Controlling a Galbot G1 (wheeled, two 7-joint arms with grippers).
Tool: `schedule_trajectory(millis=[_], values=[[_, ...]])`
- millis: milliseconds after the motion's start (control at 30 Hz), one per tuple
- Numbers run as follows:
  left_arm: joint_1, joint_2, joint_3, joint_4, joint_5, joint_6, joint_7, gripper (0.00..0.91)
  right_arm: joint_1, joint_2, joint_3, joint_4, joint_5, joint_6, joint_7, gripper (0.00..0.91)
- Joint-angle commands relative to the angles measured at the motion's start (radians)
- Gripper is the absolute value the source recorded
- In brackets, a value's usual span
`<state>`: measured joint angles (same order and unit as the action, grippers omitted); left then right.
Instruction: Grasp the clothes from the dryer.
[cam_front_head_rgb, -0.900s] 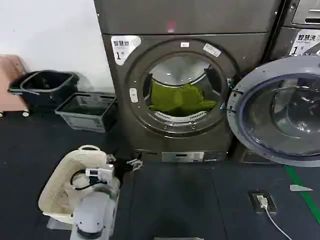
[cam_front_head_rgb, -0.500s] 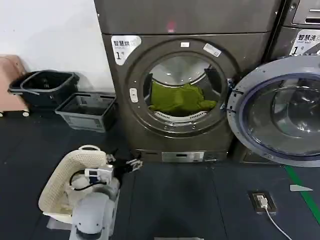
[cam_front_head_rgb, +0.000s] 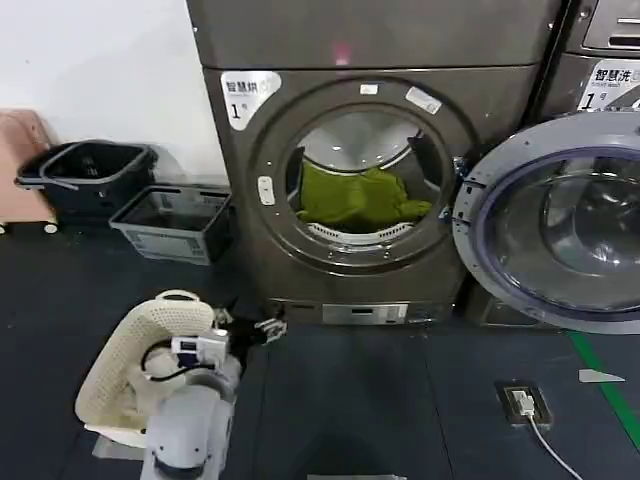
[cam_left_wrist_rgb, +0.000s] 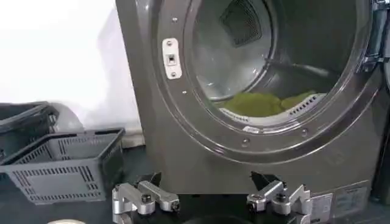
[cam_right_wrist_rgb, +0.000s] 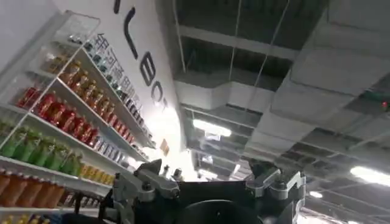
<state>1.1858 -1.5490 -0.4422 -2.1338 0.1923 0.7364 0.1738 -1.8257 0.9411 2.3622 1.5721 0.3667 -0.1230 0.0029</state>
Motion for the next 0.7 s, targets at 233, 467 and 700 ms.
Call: schedule_trajectory(millis=[233, 467, 700], values=[[-0.008, 0.000, 0.005, 0.007, 0.000, 0.049, 0.004, 0.907, 0.007, 0.005, 0.002, -0.008, 0.001, 0.000, 0.020, 0.907], [-0.008, -0.001, 0.012, 0.010, 0.000, 0.049, 0.004, 0.907, 0.008, 0.006, 0.011, -0.017, 0.001, 0.001, 0.020, 0.907], [-0.005, -0.003, 0.015, 0.010, 0.001, 0.049, 0.005, 0.907, 0.010, 0.005, 0.010, -0.022, 0.001, 0.000, 0.021, 0.907]])
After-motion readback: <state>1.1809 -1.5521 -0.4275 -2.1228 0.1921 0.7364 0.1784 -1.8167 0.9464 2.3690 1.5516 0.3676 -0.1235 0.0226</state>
